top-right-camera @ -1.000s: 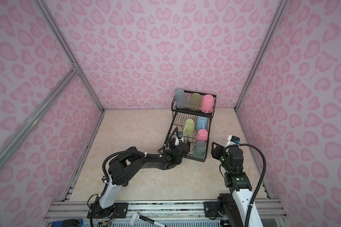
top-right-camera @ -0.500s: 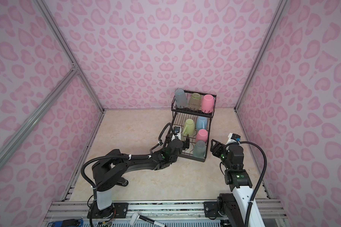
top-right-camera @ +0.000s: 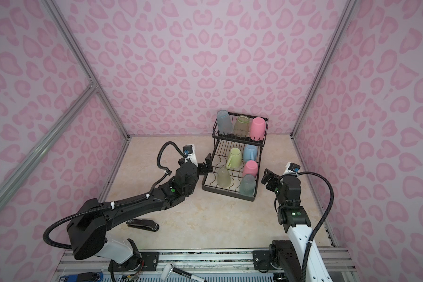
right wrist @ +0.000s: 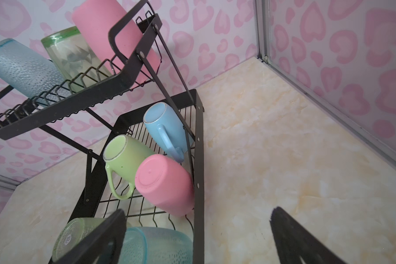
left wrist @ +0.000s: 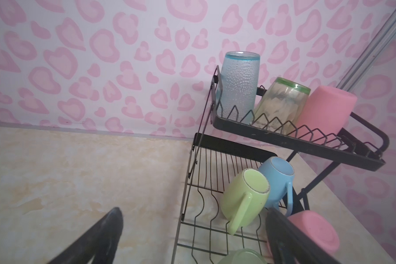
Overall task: Load cups into a dish rack
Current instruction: Reset both arms
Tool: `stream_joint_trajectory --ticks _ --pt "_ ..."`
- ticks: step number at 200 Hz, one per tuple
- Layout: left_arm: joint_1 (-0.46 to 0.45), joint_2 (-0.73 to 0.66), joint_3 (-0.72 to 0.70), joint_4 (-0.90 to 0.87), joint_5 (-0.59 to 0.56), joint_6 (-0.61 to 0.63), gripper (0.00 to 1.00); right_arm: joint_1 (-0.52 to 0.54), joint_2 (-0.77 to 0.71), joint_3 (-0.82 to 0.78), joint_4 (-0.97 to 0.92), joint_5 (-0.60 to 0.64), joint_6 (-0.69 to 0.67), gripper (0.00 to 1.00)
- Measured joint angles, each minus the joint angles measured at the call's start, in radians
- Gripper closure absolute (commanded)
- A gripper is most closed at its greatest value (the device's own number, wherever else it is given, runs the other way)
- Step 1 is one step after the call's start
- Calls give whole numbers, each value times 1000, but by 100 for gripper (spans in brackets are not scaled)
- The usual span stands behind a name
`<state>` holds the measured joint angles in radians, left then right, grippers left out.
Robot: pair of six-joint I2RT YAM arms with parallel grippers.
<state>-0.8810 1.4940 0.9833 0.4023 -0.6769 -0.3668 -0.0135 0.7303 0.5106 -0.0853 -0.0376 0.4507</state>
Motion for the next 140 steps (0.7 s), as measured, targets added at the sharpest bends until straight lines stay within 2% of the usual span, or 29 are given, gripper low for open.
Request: stream_joint_trajectory --ticks 38,68,104,140 --pt "114 -137 -24 -140 -14 -8 2 0 43 -33 97 65 -24 2" --pt "243 -256 -48 -243 -19 3 3 0 104 -55 210 115 -52 2" --pt "476 -395 -106 -351 -7 -3 3 0 218 -101 355 189 -103 2" --pt "730 -438 -165 -410 81 -100 3 1 332 -135 501 266 -167 2"
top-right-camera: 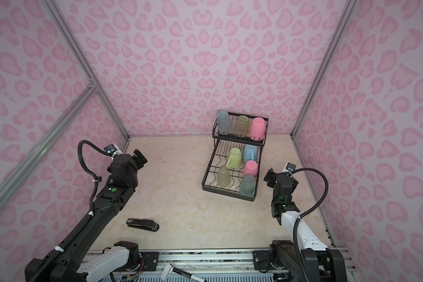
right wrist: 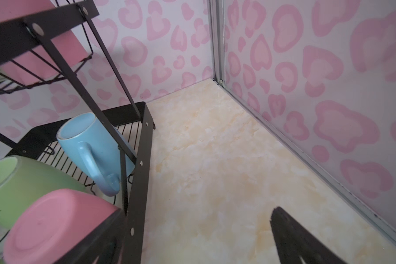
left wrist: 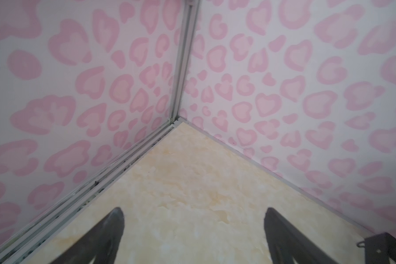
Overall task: Load cups into a dish rack
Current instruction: Reset both arms
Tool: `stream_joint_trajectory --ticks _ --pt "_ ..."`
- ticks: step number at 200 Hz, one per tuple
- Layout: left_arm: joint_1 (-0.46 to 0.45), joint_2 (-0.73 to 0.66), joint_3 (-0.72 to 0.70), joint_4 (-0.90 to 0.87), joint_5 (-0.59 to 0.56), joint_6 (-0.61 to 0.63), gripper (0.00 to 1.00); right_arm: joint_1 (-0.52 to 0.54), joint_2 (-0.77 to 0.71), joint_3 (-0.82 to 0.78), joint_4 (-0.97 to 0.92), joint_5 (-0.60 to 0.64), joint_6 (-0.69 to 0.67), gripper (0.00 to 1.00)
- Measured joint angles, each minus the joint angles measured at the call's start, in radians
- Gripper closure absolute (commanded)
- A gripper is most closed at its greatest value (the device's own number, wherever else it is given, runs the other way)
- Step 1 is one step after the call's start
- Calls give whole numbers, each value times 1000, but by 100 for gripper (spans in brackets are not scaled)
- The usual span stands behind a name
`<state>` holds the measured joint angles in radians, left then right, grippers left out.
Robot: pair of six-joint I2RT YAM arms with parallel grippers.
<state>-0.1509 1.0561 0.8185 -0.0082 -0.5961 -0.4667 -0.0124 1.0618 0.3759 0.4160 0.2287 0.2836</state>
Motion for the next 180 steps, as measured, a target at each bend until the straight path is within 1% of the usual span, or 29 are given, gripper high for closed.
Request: stream_joint_trajectory --ticks 9,23,44,71,101,112,132,158,180 --pt "48 6 -19 -4 32 -16 3 0 18 -6 32 17 -18 2" --pt "109 34 -41 -4 43 -40 3 0 42 -18 76 42 -34 2" --pt "155 90 -75 7 36 -55 3 -1 89 -49 152 66 -51 2" --pt "171 180 -132 79 16 -11 3 -1 150 -72 225 66 -68 2" --pt "177 260 -211 211 17 91 3 -1 195 -76 293 62 -78 2" --pt "178 291 -238 273 50 135 3 -1 213 -76 304 60 -87 2" --pt "178 331 -271 362 113 175 3 -1 246 -73 322 60 -100 2" --pt "180 349 -323 494 182 222 3 -1 269 -80 353 59 -112 2" --pt "182 366 -359 596 240 262 3 -1 271 -121 435 58 -126 2"
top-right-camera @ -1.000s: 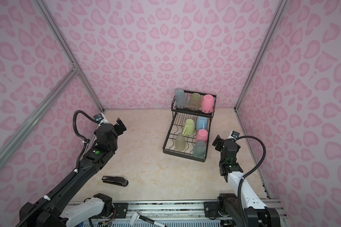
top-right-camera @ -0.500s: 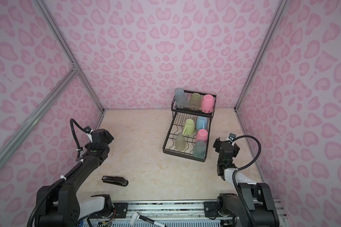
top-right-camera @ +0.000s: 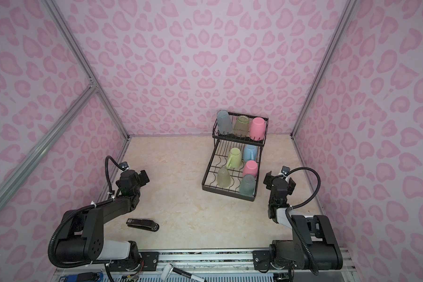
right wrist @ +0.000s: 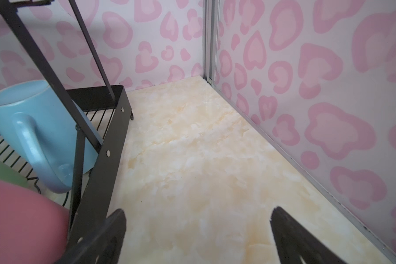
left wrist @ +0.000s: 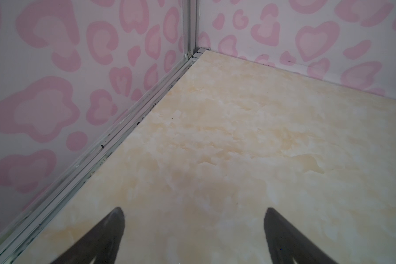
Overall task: Load cups into a dish rack
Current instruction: Reset both arms
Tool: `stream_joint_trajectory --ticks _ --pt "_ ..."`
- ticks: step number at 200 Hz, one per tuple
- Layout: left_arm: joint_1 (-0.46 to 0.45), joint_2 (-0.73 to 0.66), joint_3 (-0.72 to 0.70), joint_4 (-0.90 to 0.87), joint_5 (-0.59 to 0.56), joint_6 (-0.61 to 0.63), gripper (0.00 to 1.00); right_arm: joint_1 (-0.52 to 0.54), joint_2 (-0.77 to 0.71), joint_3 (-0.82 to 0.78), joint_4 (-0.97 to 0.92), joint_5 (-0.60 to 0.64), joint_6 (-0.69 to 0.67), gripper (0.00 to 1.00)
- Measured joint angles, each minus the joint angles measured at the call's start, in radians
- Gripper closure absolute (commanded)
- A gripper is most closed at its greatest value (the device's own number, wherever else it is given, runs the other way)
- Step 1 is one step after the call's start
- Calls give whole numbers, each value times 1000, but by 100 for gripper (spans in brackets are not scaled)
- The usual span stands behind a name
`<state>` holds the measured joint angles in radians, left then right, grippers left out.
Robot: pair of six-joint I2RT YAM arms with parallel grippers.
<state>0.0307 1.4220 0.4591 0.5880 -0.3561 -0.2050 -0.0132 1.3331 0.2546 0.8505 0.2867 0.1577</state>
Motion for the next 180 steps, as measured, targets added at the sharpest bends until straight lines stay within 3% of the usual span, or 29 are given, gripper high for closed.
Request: stream_joint_trajectory --ticks 73,102,132,180 --pt "-17 30 -122 280 156 101 3 18 227 -57 332 -101 -88 2" --pt "-24 48 -139 329 186 122 3 28 234 -41 361 -123 -109 2" --pt "-21 53 -135 353 196 124 3 31 233 49 282 -122 -113 2" --pt "-21 53 -135 355 199 126 3 33 233 55 228 -117 -115 1"
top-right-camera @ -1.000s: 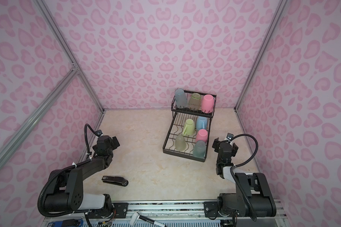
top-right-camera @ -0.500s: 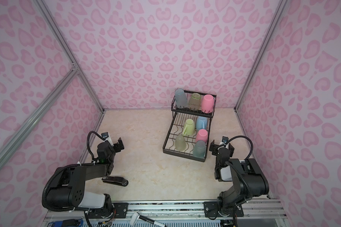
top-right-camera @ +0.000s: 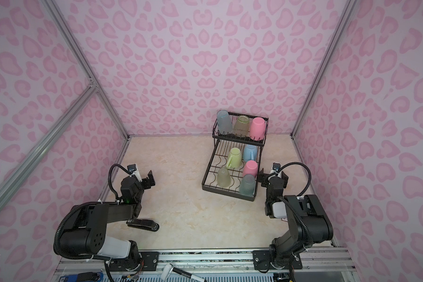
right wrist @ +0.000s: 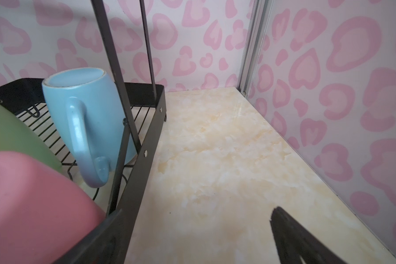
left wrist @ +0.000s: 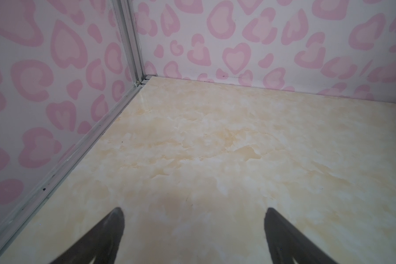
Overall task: Load cups into a dish rack
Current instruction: Reset both arms
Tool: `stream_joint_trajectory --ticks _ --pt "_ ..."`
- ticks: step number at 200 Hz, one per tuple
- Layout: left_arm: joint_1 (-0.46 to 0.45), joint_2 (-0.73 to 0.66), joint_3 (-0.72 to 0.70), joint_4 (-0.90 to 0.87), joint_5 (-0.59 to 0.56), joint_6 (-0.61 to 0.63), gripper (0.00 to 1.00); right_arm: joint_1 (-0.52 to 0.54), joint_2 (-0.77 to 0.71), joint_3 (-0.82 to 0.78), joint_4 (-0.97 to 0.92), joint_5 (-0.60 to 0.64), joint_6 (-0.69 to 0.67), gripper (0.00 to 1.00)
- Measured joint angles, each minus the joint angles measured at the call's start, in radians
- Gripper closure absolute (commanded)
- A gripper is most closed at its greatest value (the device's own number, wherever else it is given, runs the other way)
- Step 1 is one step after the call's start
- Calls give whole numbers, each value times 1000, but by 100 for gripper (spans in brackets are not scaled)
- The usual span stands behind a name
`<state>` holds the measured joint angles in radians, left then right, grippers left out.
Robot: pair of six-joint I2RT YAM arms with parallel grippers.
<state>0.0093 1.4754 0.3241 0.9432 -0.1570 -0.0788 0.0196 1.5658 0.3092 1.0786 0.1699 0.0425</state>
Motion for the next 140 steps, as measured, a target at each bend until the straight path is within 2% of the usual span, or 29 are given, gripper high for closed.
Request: stream_joint_trajectory --ticks 140 --pt "-1 0 -1 1 0 0 3 2 0 -1 -8 14 0 1"
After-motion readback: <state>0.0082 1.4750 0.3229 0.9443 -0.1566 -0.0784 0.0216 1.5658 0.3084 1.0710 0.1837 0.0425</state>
